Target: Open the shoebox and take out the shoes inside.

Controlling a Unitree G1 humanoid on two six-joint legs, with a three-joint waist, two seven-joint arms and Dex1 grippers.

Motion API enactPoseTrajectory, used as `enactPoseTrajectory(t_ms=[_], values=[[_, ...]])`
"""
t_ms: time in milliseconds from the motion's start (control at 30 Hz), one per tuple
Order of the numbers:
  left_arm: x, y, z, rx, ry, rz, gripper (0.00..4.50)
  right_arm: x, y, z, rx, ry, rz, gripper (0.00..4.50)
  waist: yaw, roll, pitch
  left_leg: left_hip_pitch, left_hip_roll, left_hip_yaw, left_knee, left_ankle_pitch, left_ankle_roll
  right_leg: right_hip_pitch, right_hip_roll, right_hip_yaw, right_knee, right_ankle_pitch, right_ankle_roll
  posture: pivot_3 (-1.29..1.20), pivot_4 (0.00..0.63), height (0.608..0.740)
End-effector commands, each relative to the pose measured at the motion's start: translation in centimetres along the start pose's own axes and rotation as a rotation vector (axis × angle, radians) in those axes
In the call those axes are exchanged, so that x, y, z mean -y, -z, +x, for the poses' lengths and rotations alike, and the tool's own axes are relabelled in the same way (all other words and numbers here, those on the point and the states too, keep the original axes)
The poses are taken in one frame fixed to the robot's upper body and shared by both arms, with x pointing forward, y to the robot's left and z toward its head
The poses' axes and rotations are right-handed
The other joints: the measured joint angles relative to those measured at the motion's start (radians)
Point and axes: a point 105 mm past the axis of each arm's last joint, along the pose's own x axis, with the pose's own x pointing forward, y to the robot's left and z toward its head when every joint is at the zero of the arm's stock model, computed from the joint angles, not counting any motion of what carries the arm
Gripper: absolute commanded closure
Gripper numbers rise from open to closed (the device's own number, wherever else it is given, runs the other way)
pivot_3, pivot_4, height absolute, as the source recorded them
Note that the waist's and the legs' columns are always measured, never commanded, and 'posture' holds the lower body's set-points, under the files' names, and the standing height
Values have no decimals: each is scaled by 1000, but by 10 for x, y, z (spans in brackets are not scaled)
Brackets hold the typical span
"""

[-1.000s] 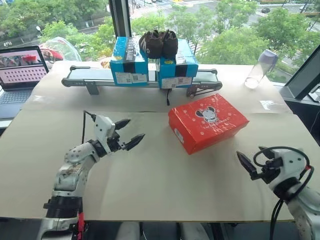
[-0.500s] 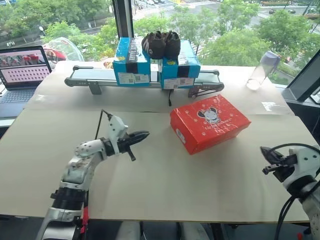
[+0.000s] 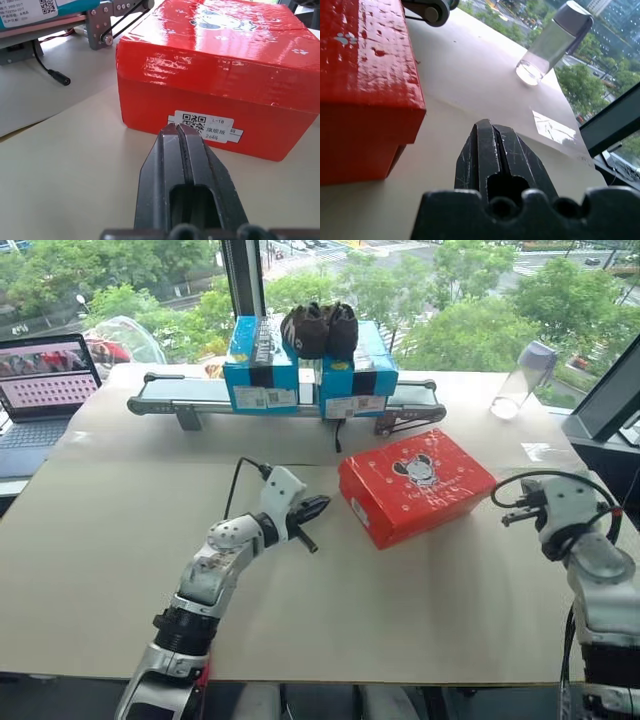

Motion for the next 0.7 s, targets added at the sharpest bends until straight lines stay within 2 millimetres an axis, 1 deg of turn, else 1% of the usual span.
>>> enactPoseTrajectory(t_ms=[33,167,267,333,433,567,633,700], values=[[6,-16,4,22,3,52,4500,10,-14,14,60,12,-71,4455,0,0,0,0,0,0,0,0,0,0,0,0,0,0,0,0,150,740],[13,-8,8,-27,20,77,4500,2,-18,24,79,-37,-74,4455,1,0,0,0,0,0,0,0,0,0,0,0,0,0,0,0,150,740],[19,8,17,-107,41,117,4500,-17,-20,31,78,-149,-28,4455,0,0,0,0,0,0,0,0,0,0,0,0,0,0,0,0,150,740],[21,13,20,-131,48,132,4500,-25,-21,33,80,-205,-6,4455,-1,0,0,0,0,0,0,0,0,1,0,0,0,0,0,0,150,740],[21,14,24,-135,50,144,4500,-32,-24,34,89,-259,22,4455,-14,0,0,1,0,0,0,0,0,1,0,0,0,0,0,0,150,740],[19,10,27,-126,49,162,4500,-45,-31,33,121,-352,48,4455,-25,0,0,1,0,0,0,0,0,1,1,0,0,0,0,0,150,740],[13,8,24,-125,32,178,4500,-54,-36,31,138,-408,76,4455,-28,0,0,1,0,0,0,0,0,1,1,0,0,0,0,0,150,740],[2,6,17,-133,1,207,4500,-61,-40,29,155,-451,99,4455,-32,0,0,2,0,0,0,0,0,1,1,0,0,0,0,0,150,740]])
